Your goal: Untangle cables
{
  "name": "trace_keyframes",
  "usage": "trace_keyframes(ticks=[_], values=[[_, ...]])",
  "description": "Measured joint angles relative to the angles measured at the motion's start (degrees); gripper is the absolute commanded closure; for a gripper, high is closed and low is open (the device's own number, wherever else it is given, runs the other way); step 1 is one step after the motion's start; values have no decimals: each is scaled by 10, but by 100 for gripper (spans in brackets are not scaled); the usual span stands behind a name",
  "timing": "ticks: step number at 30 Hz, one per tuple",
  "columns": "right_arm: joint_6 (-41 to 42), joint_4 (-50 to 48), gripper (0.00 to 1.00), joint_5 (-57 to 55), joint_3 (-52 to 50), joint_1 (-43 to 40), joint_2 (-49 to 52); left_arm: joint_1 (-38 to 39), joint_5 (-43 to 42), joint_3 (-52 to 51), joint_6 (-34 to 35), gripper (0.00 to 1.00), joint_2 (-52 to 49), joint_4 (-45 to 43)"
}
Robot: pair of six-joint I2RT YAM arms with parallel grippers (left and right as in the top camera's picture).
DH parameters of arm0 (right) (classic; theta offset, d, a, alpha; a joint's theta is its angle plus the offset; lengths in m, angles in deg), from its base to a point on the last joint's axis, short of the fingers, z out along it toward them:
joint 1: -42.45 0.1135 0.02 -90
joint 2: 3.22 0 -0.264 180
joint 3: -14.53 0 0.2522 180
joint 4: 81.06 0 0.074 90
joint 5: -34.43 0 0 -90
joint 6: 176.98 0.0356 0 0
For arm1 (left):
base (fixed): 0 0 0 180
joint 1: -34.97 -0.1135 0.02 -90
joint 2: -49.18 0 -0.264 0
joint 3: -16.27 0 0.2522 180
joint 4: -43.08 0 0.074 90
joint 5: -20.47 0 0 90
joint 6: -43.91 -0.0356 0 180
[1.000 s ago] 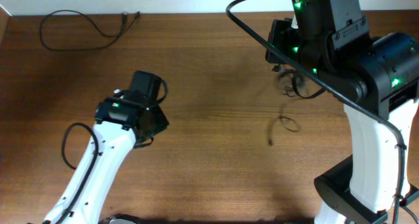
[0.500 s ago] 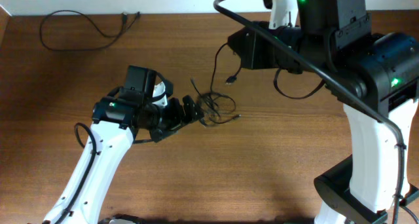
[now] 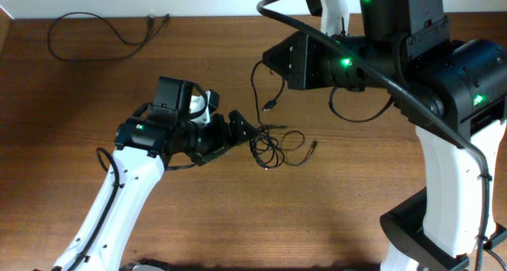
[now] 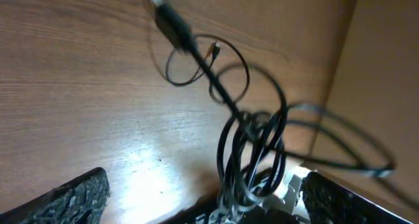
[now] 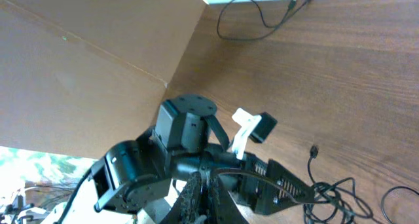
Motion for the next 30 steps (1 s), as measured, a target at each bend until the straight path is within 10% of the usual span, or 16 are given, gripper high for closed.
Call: trace_keyframes(ticks=[30], values=[[16,-13,96,-9,0,0,0,26,228,0,32,13,-1,14]])
